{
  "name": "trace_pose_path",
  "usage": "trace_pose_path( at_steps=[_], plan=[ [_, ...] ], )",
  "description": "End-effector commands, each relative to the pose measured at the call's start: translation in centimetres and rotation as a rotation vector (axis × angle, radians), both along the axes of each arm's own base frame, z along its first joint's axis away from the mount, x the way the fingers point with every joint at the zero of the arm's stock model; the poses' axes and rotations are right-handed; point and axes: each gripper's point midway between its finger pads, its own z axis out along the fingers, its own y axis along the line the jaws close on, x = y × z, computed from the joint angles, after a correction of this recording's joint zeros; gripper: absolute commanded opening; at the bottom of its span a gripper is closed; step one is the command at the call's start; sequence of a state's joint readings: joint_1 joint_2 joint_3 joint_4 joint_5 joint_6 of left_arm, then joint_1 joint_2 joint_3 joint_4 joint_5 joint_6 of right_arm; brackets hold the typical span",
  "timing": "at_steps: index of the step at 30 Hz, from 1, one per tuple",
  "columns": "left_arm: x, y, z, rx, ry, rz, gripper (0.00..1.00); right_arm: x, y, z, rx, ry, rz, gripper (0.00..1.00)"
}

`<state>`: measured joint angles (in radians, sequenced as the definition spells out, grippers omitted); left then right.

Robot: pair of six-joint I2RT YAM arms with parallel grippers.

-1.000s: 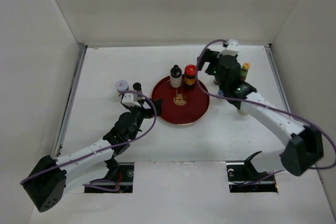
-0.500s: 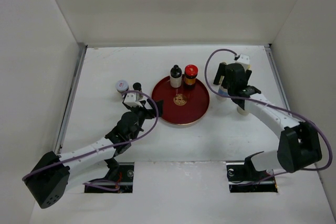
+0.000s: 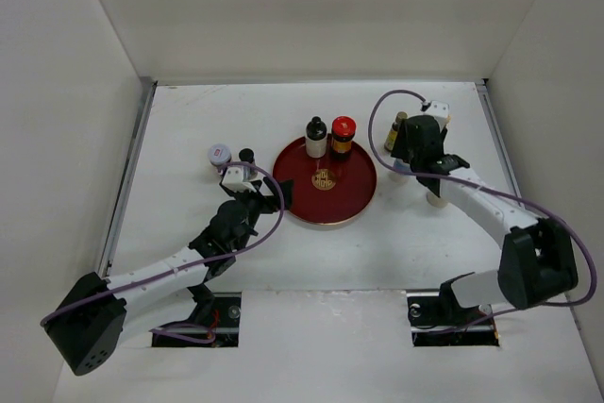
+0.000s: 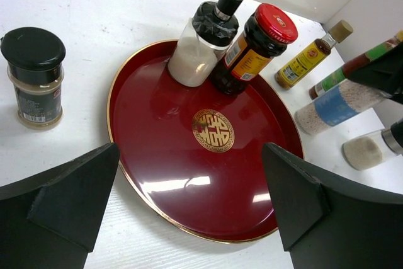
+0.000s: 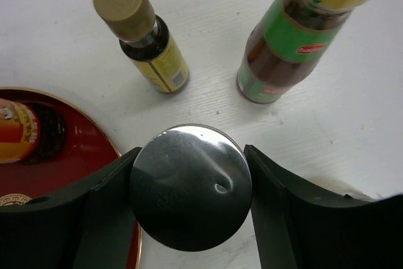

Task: Organize the condiment bottles

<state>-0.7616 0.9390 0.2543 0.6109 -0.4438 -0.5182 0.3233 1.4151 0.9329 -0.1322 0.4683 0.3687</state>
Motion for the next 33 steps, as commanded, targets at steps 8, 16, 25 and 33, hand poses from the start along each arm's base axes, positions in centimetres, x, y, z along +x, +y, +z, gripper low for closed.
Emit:
trace_pose_path(
  at_steps=[8, 16, 25, 33],
  plan=[
    [0.4, 0.4, 2.3, -0.076, -0.056, 0.020, 0.98, -1.8, 11.8, 12.1, 0.118, -0.323, 0.250, 0.49],
    [0.6, 2.5, 2.7, -0.087, -0.070, 0.087, 0.97, 0.4, 21.2, 9.9, 0.138, -0.328, 0.414, 0.51],
    [1.9, 5.3, 1.3, 0.008, 0.017, 0.243, 0.97, 2.4, 23.3, 5.6, 0.052, -0.306, 0.398, 0.56],
    [4.6, 8.9, 0.4, 0.145, 0.079, 0.438, 0.98, 0.7, 22.8, 6.8, 0.070, -0.333, 0.420, 1.00]
  ],
)
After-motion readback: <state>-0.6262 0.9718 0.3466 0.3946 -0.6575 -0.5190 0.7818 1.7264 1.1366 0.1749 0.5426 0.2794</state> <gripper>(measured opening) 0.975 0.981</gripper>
